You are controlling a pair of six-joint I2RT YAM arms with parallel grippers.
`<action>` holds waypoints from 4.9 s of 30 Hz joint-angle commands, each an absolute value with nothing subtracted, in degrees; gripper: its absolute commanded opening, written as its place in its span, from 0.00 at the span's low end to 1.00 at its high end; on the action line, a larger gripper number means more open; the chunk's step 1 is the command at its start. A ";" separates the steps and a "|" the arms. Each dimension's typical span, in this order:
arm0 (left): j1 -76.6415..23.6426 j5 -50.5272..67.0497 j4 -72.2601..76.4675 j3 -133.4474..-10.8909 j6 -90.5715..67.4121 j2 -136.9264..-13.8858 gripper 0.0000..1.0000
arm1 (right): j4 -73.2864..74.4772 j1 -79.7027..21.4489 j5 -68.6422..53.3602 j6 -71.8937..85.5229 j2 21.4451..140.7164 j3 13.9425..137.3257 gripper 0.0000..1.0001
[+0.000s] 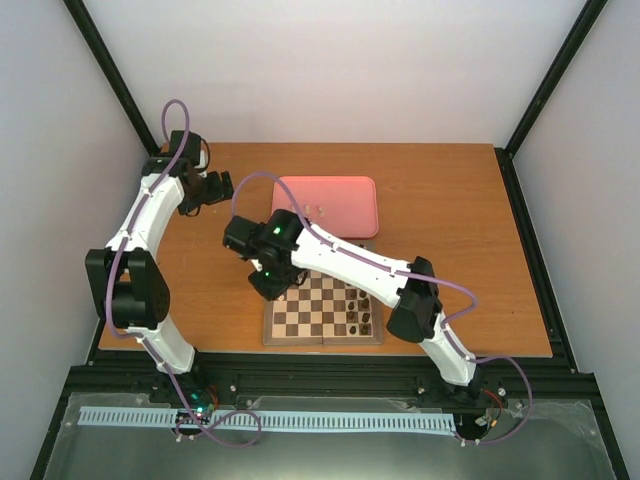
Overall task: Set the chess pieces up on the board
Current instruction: Place the chess piece on the chessboard.
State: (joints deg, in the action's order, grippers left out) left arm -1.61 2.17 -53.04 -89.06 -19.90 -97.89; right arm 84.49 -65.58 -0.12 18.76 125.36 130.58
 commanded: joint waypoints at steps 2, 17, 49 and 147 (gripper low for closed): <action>-1.72 2.67 -51.18 -88.00 -20.48 -95.70 1.00 | 83.94 -67.73 -0.49 21.44 126.27 130.01 0.07; -1.67 3.38 -49.48 -87.65 -21.43 -94.64 1.00 | 73.53 -68.76 1.45 21.18 126.81 119.96 0.07; -1.74 1.98 -48.93 -85.24 -21.09 -93.75 1.00 | 64.52 -69.61 5.54 17.35 125.66 110.73 0.07; -1.73 1.25 -48.53 -84.86 -20.33 -95.56 1.00 | 65.02 -67.35 7.31 12.48 129.95 111.06 0.12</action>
